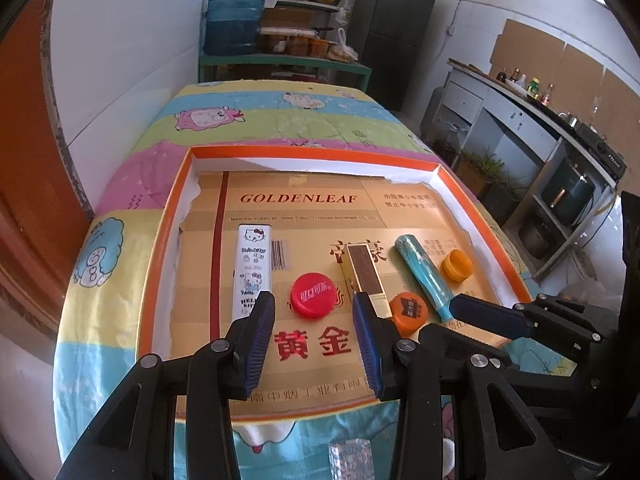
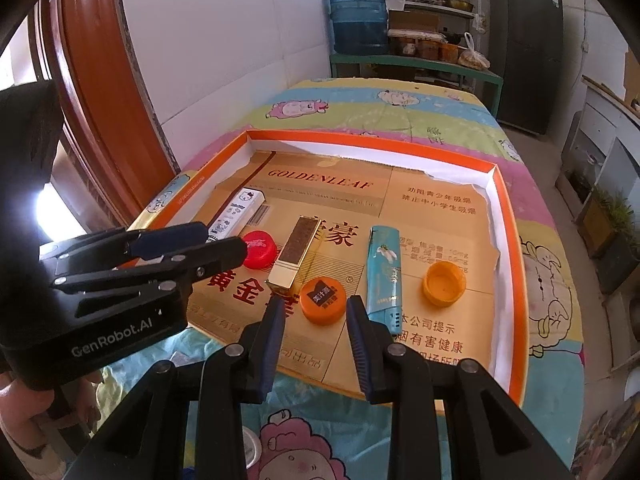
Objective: Organize rigid objects
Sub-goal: 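Open the left gripper to drop the red cap while the right releases the orange cap, then withdraw both grippers from the lid toward the clear bottle and white cap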
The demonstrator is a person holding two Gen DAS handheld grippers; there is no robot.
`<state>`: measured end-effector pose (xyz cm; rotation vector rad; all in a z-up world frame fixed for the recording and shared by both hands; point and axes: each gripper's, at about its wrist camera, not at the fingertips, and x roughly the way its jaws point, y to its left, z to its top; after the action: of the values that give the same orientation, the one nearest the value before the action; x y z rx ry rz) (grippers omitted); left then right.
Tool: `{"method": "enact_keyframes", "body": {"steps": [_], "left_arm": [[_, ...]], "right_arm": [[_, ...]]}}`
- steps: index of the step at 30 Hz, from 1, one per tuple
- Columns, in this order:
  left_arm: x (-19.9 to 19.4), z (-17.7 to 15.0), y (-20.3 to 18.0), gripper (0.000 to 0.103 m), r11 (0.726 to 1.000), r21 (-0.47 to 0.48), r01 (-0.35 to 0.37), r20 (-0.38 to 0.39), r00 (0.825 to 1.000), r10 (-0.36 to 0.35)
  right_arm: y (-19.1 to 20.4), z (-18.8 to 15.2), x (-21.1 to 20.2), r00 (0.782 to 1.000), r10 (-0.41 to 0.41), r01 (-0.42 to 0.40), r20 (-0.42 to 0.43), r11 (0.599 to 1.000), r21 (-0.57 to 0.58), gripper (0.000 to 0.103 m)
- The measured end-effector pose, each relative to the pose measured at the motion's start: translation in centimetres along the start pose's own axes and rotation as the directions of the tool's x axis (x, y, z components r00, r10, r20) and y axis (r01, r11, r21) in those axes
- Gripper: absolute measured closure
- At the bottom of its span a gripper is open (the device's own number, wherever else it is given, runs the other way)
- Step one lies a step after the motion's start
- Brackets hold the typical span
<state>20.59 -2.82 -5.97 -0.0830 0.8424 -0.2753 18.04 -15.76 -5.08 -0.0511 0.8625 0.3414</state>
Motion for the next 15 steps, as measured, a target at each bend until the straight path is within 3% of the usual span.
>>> {"method": "enact_keyframes", "body": {"steps": [15], "left_arm": [[-3.0, -1.1, 0.0, 0.061, 1.0, -0.014, 0.0, 0.022, 1.0, 0.0]], "right_arm": [[0.9, -0.5, -2.4, 1.0, -0.005, 0.005, 0.028, 1.0, -0.003, 0.071]]}}
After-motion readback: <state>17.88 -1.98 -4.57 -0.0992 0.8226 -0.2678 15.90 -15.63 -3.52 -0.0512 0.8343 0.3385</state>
